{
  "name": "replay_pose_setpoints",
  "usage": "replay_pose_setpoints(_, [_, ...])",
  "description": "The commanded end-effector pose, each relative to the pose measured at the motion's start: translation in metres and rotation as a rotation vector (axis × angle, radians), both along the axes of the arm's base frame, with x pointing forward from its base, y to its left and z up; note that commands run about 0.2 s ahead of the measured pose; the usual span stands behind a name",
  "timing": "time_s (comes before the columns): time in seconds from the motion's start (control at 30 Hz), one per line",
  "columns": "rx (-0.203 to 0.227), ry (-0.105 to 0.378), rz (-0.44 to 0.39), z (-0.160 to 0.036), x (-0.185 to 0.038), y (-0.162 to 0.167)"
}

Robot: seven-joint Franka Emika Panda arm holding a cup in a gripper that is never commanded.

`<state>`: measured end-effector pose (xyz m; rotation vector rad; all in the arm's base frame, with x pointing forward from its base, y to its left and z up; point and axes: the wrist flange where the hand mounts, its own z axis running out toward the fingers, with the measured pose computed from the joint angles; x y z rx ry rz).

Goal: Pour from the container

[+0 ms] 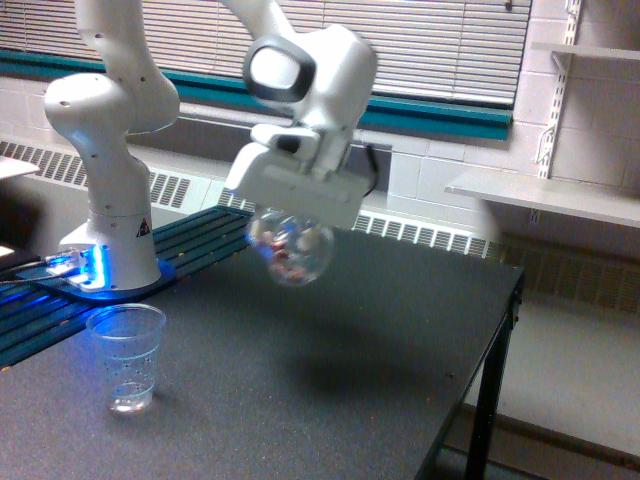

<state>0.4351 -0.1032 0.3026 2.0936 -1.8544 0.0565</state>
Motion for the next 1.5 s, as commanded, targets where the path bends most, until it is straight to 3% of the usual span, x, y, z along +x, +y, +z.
replay_pose_setpoints(0.03, [-0.029,0.019,-0.11,-0.018,-0.032,0.004])
replay_pose_setpoints(0.27, [-0.045,0.026,-0.178,-0.025,-0.057,-0.003])
replay_pose_setpoints(1.0, [-0.165,-0.008,-0.369,-0.001,-0.104,-0.024])
replay_pose_setpoints(1.5, [-0.181,0.033,-0.449,0.001,-0.13,-0.033])
